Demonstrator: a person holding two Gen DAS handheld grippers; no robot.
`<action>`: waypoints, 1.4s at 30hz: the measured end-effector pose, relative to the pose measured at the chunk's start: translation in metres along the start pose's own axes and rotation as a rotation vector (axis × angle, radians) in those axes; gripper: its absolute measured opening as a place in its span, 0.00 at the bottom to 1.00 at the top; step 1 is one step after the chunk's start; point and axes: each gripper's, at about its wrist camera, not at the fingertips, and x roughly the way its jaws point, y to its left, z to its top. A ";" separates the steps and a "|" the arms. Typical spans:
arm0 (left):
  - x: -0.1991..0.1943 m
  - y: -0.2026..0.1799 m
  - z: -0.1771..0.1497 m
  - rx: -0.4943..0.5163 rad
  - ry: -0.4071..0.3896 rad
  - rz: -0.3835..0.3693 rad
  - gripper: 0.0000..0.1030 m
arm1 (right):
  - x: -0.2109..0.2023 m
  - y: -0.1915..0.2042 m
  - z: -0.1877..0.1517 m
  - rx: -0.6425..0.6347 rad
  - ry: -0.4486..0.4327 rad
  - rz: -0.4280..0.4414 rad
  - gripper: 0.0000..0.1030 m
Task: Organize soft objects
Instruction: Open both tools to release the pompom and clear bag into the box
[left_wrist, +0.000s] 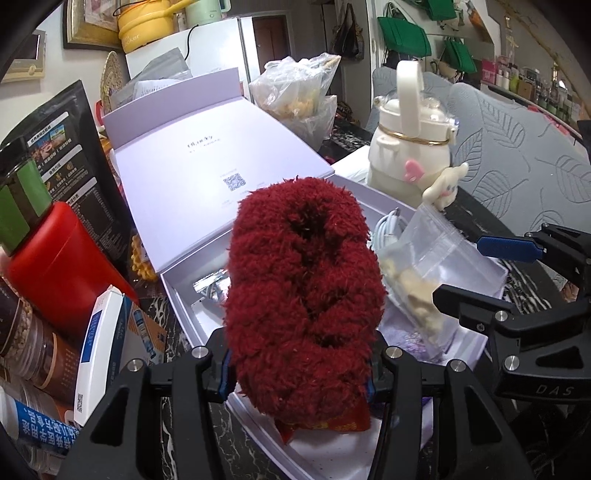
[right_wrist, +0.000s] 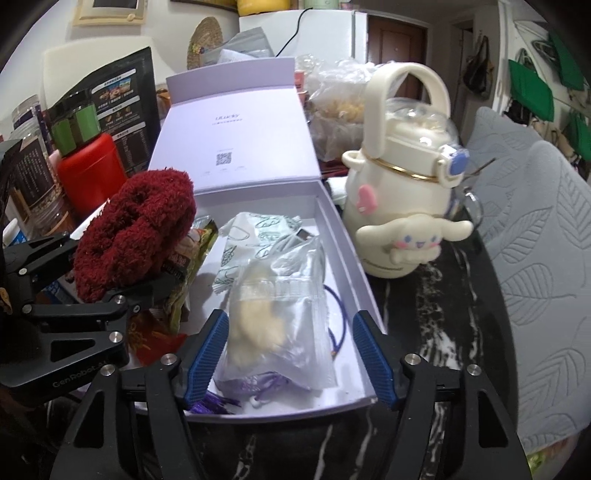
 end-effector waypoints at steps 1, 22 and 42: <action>0.000 -0.001 0.001 0.000 0.005 0.000 0.48 | -0.002 -0.001 -0.001 0.002 -0.004 -0.003 0.69; -0.035 -0.009 0.004 -0.031 0.022 0.054 0.78 | -0.045 -0.001 -0.010 0.004 -0.052 -0.060 0.69; -0.140 0.011 0.017 -0.075 -0.186 0.116 0.78 | -0.129 0.028 0.008 -0.030 -0.230 -0.058 0.69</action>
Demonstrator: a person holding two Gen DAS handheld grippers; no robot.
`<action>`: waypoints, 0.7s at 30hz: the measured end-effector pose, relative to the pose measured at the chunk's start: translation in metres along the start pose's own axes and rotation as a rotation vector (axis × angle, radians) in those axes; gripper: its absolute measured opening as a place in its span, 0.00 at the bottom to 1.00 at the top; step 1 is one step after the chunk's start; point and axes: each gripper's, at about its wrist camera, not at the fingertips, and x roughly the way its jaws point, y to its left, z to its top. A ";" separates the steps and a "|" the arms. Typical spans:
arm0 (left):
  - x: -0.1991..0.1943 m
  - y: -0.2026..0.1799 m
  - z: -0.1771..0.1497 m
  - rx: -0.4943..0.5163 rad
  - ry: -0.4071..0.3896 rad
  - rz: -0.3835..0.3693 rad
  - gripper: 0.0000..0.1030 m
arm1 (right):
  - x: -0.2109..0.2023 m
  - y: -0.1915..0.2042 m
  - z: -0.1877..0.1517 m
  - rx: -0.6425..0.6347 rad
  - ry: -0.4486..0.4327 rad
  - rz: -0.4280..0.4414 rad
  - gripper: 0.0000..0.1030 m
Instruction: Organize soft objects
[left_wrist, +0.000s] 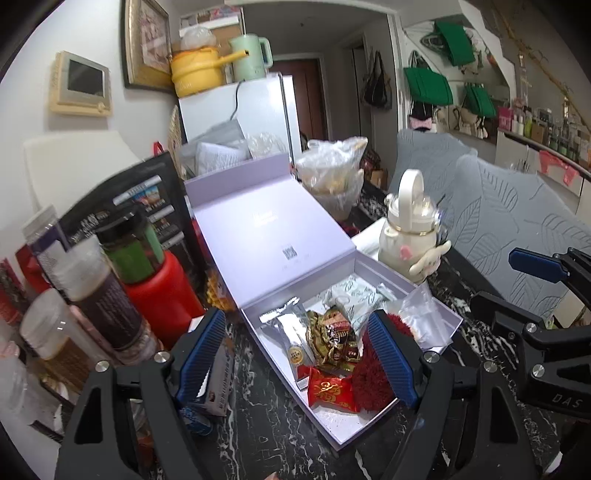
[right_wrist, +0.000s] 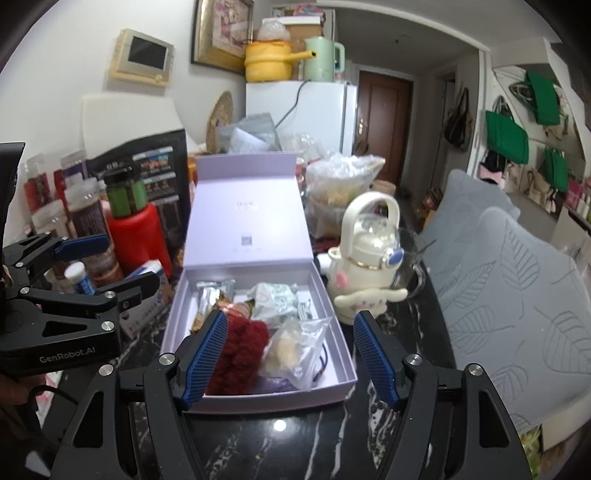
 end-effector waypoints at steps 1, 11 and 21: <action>-0.005 0.001 0.001 0.000 -0.011 0.000 0.78 | -0.005 0.001 0.001 -0.002 -0.010 0.000 0.69; -0.056 0.003 -0.003 0.002 -0.093 -0.019 0.78 | -0.050 0.014 0.002 0.002 -0.091 -0.005 0.75; -0.089 0.005 -0.031 -0.027 -0.118 -0.035 0.87 | -0.085 0.027 -0.022 0.017 -0.131 -0.060 0.90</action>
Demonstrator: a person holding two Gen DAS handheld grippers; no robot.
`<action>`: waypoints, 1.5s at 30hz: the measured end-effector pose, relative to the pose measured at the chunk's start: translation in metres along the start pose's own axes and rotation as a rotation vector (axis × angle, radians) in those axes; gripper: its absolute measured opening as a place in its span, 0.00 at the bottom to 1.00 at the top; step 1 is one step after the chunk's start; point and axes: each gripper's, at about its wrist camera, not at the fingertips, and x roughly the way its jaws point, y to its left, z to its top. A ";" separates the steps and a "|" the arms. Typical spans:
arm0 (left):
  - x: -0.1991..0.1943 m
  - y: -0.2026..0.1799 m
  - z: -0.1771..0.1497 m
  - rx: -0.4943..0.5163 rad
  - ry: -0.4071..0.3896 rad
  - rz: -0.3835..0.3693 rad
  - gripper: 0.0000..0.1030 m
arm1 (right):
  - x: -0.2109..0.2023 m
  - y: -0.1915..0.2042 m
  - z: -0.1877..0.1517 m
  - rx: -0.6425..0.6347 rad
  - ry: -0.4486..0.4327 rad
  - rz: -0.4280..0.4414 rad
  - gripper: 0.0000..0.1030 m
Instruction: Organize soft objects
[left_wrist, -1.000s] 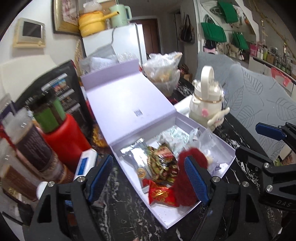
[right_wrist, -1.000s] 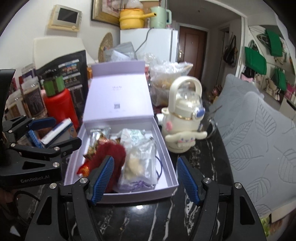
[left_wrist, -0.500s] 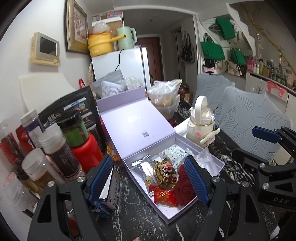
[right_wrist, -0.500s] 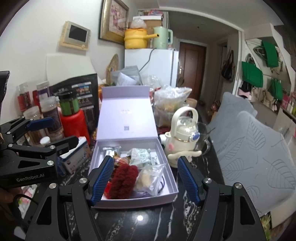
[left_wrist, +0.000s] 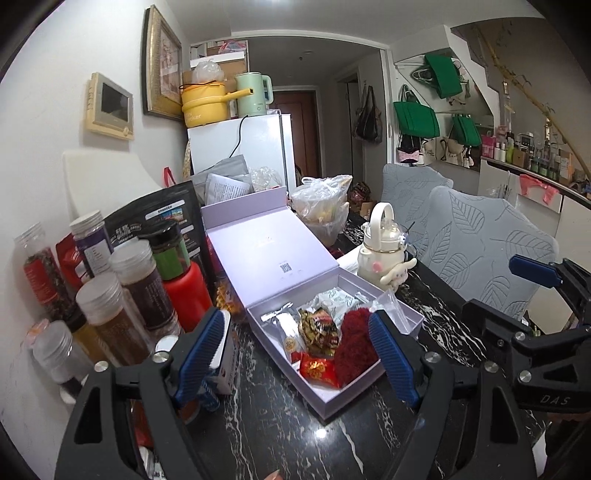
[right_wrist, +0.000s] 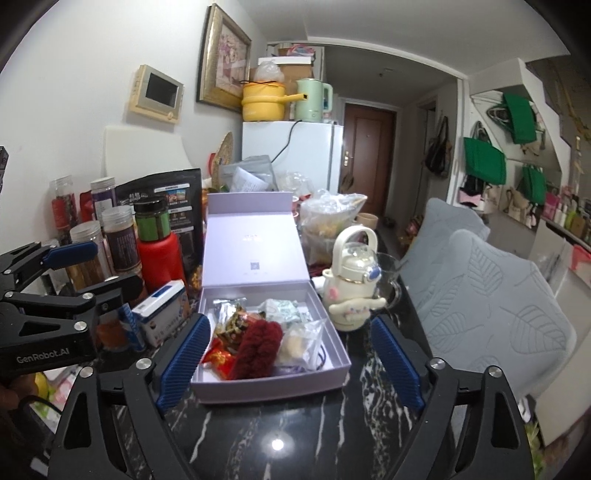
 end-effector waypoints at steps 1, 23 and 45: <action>-0.002 0.001 -0.002 -0.005 0.001 -0.001 0.92 | -0.002 0.000 -0.003 0.007 0.000 -0.003 0.90; 0.001 -0.002 -0.061 -0.028 0.106 0.013 1.00 | -0.012 0.002 -0.069 0.111 0.108 -0.043 0.99; 0.013 -0.008 -0.068 -0.007 0.146 -0.005 1.00 | -0.001 0.003 -0.076 0.084 0.141 -0.058 0.99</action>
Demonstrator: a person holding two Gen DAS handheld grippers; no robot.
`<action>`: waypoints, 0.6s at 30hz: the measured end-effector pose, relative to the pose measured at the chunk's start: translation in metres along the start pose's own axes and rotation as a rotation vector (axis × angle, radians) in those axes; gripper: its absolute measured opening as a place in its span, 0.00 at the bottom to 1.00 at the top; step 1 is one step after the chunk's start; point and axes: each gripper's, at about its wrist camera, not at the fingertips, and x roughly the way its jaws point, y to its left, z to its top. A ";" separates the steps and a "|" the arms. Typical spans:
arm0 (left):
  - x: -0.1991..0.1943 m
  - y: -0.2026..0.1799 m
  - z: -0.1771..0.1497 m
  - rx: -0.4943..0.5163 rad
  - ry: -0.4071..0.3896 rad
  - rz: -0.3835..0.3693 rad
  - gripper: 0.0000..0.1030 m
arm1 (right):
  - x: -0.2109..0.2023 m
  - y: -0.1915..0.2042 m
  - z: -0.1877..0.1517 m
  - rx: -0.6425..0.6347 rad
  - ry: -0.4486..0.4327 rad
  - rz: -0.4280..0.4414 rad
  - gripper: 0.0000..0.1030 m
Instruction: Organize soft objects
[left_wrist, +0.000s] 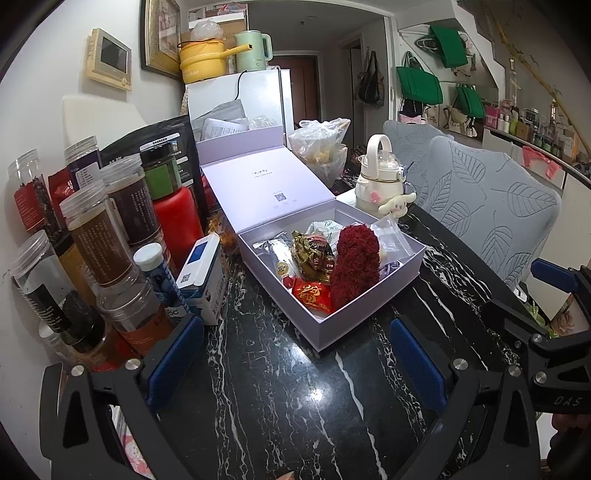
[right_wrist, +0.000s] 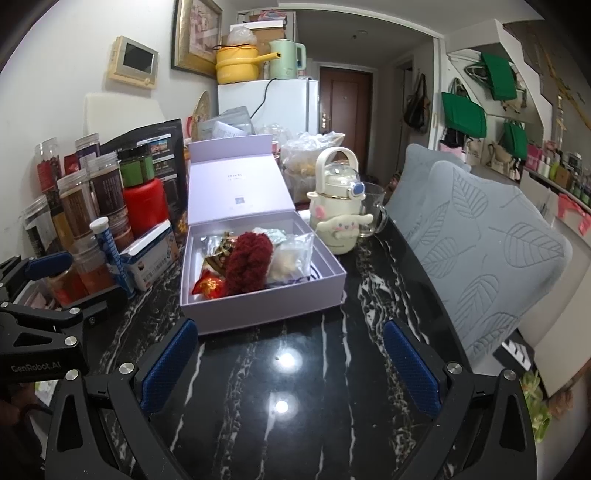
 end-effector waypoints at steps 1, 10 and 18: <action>0.000 0.000 0.000 0.001 0.001 -0.002 1.00 | 0.001 0.000 0.000 0.000 0.001 0.000 0.99; 0.004 0.001 0.000 -0.001 0.009 -0.004 1.00 | 0.004 0.000 -0.001 -0.005 0.009 -0.003 0.99; 0.006 0.000 -0.001 0.000 0.019 -0.008 1.00 | 0.005 0.000 -0.004 -0.009 0.017 -0.003 0.99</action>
